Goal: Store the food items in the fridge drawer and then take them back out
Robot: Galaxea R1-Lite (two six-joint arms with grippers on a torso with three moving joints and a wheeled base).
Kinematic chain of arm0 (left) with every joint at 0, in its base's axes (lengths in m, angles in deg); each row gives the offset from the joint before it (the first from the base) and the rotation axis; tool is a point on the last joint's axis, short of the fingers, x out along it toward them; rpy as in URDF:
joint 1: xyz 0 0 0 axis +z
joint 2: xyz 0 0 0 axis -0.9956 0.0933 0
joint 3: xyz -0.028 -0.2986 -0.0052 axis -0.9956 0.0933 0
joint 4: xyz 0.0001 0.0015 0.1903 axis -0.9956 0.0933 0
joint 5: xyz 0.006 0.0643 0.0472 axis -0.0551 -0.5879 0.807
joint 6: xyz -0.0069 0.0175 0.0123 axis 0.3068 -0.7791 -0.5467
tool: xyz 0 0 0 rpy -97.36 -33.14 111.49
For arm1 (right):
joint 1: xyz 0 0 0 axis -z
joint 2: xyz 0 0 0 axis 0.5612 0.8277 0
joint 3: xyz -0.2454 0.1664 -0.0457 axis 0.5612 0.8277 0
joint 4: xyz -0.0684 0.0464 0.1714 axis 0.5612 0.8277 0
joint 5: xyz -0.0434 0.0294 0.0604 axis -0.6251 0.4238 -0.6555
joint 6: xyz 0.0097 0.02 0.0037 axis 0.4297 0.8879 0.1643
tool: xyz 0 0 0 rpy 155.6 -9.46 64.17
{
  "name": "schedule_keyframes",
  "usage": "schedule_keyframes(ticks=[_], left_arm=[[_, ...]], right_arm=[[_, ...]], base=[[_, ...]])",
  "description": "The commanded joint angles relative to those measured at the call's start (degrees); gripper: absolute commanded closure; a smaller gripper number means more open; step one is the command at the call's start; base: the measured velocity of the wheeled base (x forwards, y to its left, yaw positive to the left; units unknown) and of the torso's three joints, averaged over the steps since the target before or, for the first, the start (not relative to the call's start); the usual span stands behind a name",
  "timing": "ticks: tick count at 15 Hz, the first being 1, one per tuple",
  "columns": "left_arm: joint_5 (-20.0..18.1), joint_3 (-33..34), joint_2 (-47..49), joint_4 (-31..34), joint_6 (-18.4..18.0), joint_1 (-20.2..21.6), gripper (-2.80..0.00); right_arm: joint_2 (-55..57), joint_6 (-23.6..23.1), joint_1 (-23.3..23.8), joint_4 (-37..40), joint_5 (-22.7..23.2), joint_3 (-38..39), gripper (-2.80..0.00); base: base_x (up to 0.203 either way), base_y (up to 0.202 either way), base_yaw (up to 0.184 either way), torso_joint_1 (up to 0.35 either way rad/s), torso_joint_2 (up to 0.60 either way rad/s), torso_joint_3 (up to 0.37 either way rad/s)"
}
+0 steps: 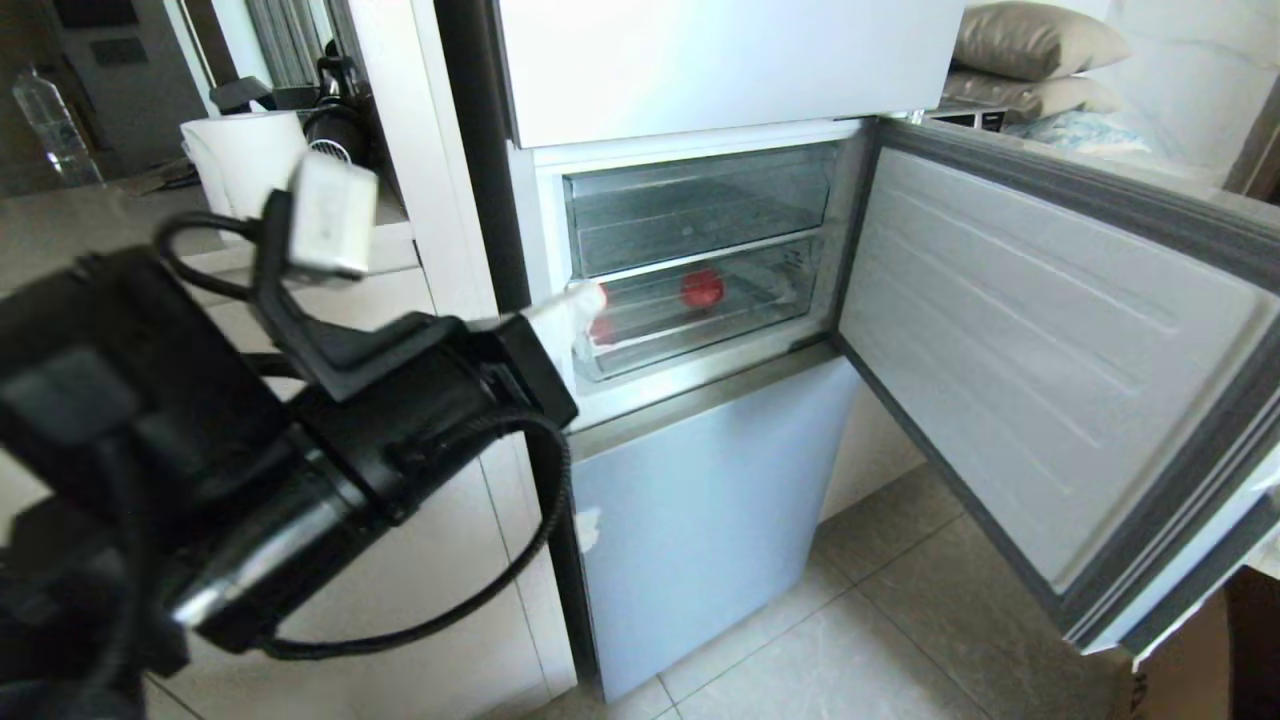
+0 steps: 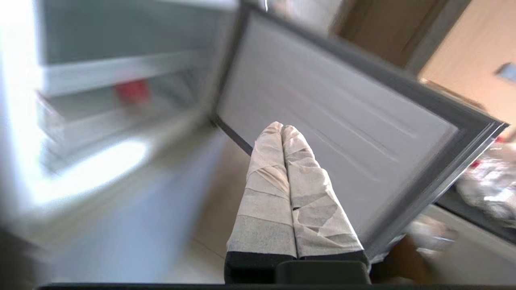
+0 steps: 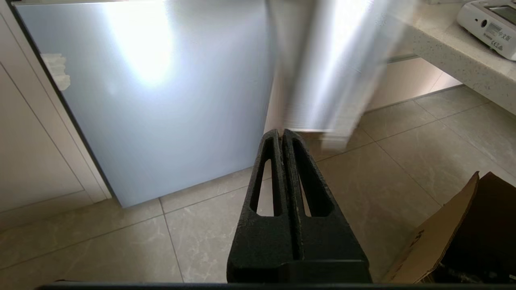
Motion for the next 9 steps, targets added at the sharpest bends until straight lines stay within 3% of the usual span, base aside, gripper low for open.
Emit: schedule_keyframes(ticks=[1,6,9], left_arm=[[1.58,-3.51,-15.32,12.07,-5.99,0.2,0.0],[3.17,-6.21,-35.19,37.67,-10.18,10.61,0.0],[3.4,-4.28,-40.7,44.0,-10.66,18.29,0.0]], right_arm=[[0.07,-0.06,-0.02,0.03,0.11,-0.07,0.0],[0.07,-0.06,0.07,0.03,0.03,0.02,0.0],[0.07,-0.06,0.05,0.03,0.03,0.02,0.0]], base=[[0.0,0.0,0.0,0.0,0.0,0.0],[0.0,0.0,0.0,0.0,0.0,0.0],[0.0,0.0,0.0,0.0,0.0,0.0]])
